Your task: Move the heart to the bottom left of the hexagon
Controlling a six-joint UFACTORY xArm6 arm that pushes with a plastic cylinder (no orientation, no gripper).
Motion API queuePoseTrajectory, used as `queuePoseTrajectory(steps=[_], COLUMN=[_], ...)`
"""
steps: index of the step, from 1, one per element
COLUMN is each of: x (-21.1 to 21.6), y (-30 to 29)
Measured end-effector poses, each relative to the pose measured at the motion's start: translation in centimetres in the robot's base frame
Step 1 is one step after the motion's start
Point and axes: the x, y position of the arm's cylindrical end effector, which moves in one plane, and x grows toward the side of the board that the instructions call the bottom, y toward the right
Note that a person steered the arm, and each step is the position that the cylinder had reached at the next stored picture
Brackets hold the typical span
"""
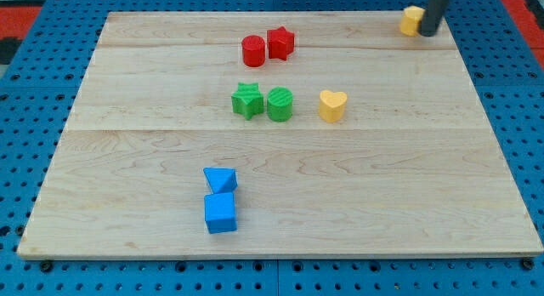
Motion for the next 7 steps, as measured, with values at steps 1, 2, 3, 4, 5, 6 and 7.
queuePoseTrajectory(steps=[1, 2, 3, 4, 5, 6, 7], x=[3.0, 14.5, 24.6, 24.5, 19.9, 15.4, 13.8], y=[-2.1, -1.5, -8.2, -16.7, -14.4, -15.4, -12.4])
